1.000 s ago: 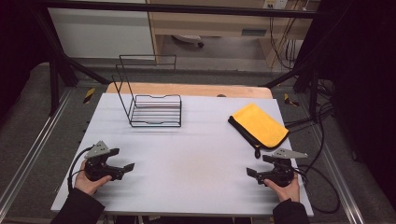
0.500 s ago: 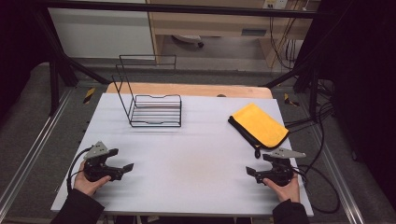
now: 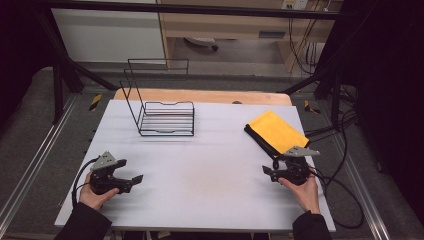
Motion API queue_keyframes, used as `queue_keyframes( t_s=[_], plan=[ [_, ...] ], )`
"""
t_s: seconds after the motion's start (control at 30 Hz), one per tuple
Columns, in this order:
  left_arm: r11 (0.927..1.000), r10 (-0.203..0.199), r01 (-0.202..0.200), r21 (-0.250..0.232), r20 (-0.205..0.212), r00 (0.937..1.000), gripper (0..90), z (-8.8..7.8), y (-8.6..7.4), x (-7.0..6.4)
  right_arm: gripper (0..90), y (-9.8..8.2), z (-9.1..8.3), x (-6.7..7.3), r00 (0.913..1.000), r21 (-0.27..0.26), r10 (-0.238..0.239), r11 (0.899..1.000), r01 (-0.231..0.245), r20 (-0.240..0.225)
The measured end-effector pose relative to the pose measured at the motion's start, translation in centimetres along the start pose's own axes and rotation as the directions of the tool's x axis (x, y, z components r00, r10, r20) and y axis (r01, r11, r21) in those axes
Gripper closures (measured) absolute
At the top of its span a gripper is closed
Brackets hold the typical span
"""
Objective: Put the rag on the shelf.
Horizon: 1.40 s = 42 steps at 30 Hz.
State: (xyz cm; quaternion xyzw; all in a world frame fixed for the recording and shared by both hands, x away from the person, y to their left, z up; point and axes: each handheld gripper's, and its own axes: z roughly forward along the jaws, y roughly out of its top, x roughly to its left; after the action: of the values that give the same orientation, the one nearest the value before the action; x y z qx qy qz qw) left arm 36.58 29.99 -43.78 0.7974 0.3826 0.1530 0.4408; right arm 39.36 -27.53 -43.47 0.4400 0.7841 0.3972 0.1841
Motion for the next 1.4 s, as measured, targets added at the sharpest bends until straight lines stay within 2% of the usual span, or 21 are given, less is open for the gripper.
queue_keyframes(
  t_s=[0.07,0.1,0.13,0.2,0.27,0.43,0.47,0.6,0.63,0.67,0.7,0.73,0.87,1.0,1.1,1.23,1.4],
  plan=[
    [1.0,0.0,0.0,0.0,-0.001,1.0,6.9,0.0,0.0,0.0,19.5,0.4,0.7,-0.6,0.9996,0.02,-0.018,1.0,0.018,0.019],
    [1.0,0.0,0.0,0.0,-0.001,1.0,6.9,0.0,0.0,0.0,19.5,0.4,0.7,-0.6,0.9996,0.02,-0.018,1.0,0.018,0.019],
    [1.0,0.0,0.0,0.0,-0.001,1.0,7.0,0.0,0.0,0.0,23.3,0.7,1.4,-1.1,0.9988,0.042,-0.026,0.999,0.025,0.042],
    [1.0,-0.001,0.001,0.001,-0.001,1.0,7.1,0.0,0.0,0.0,25.0,0.8,1.8,-1.4,0.9985,0.046,-0.025,0.999,0.022,0.049],
    [1.0,0.002,-0.002,0.004,0.0,1.0,7.4,0.0,0.0,0.0,28.2,1.3,2.7,-2.1,0.9961,0.076,-0.048,0.996,0.043,0.073],
    [1.0,0.003,-0.003,0.008,0.002,1.0,7.9,0.1,0.0,0.0,36.3,1.7,3.7,-3.1,0.9931,0.081,-0.073,0.995,0.065,0.092],
    [1.0,0.003,-0.003,0.008,0.002,1.0,8.0,0.1,0.0,0.0,36.3,1.7,3.7,-3.1,0.9931,0.081,-0.073,0.995,0.065,0.092],
    [1.0,0.0,0.0,0.007,0.003,1.0,8.3,0.2,-0.1,0.0,47.6,2.0,4.3,-3.6,0.9879,0.106,-0.112,0.989,0.101,0.107],
    [1.0,0.0,0.0,0.007,0.003,1.0,8.4,0.2,-0.1,0.0,47.6,2.0,4.3,-3.6,0.9879,0.106,-0.112,0.989,0.101,0.107],
    [1.0,0.0,0.0,0.006,0.003,1.0,8.5,0.2,-0.1,0.0,50.7,2.0,4.5,-3.7,0.9848,0.112,-0.132,0.987,0.119,0.113],
    [1.0,0.0,0.0,0.006,0.003,1.0,8.6,0.2,-0.1,0.0,50.7,2.0,4.5,-3.7,0.9848,0.112,-0.132,0.987,0.119,0.113],
    [1.0,0.0,0.0,0.006,0.004,1.0,8.7,0.2,-0.1,0.0,51.9,1.9,4.7,-3.7,0.9801,0.119,-0.157,0.983,0.143,0.122],
    [0.9999,0.003,-0.003,0.012,0.007,1.0,8.8,0.3,0.0,-0.1,53.1,1.9,4.7,-3.6,0.9765,0.12,-0.176,0.98,0.162,0.124],
    [0.9999,0.005,-0.005,0.014,0.009,1.0,9.0,0.3,-0.1,-0.1,60.2,2.0,4.7,-3.8,0.9757,0.121,-0.178,0.979,0.163,0.128],
    [0.9999,0.002,-0.002,0.014,0.008,1.0,9.2,0.3,-0.1,0.0,69.1,2.1,4.7,-4.0,0.9719,0.133,-0.191,0.976,0.173,0.137],
    [0.9998,0.003,-0.004,0.019,0.009,1.0,9.4,0.4,-0.1,0.0,73.6,2.3,4.7,-4.0,0.9675,0.143,-0.204,0.973,0.183,0.149],
    [0.9998,0.003,-0.004,0.02,0.009,1.0,9.6,0.4,-0.1,0.0,78.7,2.5,4.6,-4.0,0.9728,0.142,-0.165,0.98,0.142,0.163]
  ],
)
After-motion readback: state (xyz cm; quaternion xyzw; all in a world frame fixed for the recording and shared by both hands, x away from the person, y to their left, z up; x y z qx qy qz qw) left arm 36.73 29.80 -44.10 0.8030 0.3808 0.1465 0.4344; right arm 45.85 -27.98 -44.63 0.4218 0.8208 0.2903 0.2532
